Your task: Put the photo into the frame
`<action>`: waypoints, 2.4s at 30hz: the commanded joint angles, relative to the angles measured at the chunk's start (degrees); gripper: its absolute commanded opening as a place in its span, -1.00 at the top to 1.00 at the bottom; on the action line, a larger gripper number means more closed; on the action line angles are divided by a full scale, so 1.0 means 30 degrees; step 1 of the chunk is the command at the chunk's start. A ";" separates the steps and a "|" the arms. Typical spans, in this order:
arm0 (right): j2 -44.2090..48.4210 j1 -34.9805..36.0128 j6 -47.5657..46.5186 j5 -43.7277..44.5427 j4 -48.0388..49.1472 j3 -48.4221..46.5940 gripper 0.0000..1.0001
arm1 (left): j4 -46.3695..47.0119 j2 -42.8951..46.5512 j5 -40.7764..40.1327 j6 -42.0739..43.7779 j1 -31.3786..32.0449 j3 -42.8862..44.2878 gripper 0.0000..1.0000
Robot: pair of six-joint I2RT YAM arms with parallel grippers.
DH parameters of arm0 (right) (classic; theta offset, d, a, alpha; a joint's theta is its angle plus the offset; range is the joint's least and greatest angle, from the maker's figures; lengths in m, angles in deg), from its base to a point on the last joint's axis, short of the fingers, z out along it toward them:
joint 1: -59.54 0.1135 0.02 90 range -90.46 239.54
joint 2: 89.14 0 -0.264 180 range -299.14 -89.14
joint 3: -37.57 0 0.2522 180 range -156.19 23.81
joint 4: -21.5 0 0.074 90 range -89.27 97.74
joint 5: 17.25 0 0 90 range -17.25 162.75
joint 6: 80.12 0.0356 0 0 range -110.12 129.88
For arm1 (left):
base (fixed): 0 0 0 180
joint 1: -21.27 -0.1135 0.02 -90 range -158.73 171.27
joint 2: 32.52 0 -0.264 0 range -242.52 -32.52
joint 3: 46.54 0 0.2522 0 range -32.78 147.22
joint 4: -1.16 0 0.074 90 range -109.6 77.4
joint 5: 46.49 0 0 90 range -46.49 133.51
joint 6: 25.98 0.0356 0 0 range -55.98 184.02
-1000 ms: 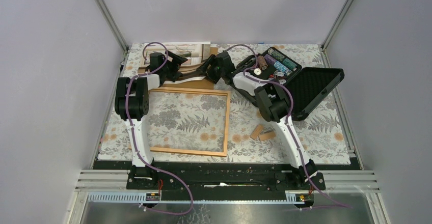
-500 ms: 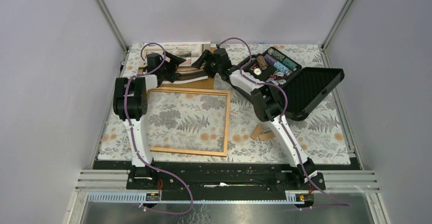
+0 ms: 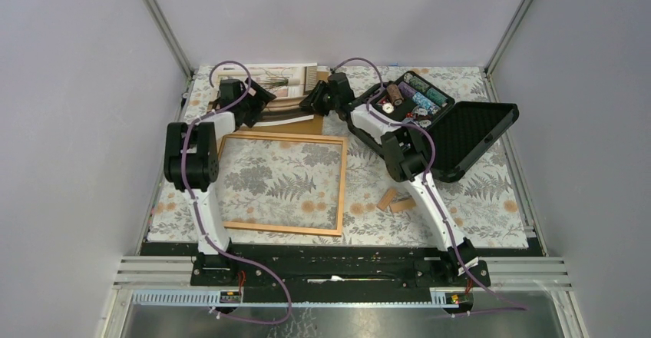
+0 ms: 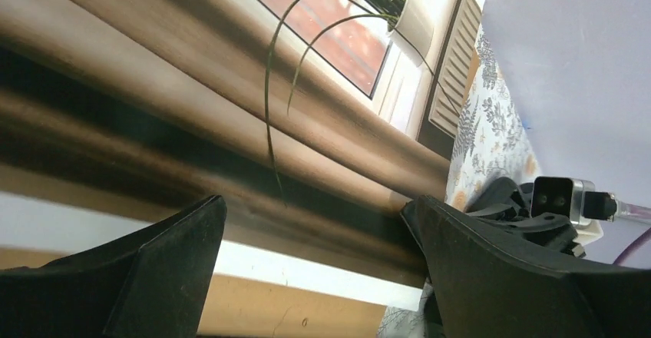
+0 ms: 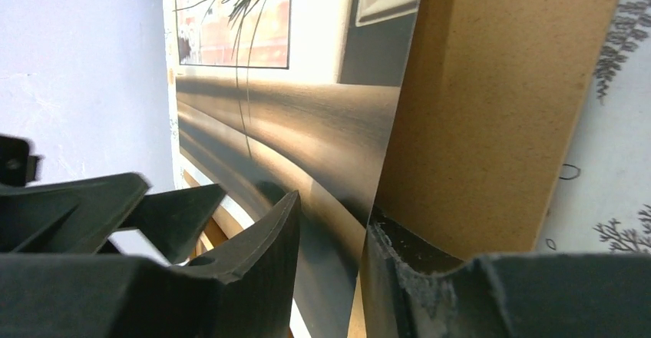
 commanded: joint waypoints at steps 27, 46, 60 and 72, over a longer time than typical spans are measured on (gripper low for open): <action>1.8001 0.3529 -2.7602 -0.5139 -0.1899 0.9997 1.00 | -1.0310 2.3805 -0.5054 0.3557 0.2534 0.3156 -0.97; 2.4486 0.5668 -3.9047 -0.5955 0.5359 2.4595 1.00 | -1.1385 2.7217 -0.7698 0.5517 0.2552 0.4614 -0.97; 2.6510 0.5689 -4.3839 -0.7343 0.6741 3.1850 0.19 | -0.9480 2.6717 -0.5999 0.4367 0.2552 0.1147 -0.98; 3.2301 0.5709 -2.2867 -0.2491 0.5514 3.3409 -0.99 | -0.8543 2.6328 -0.5475 0.4116 0.2552 -0.0323 -0.97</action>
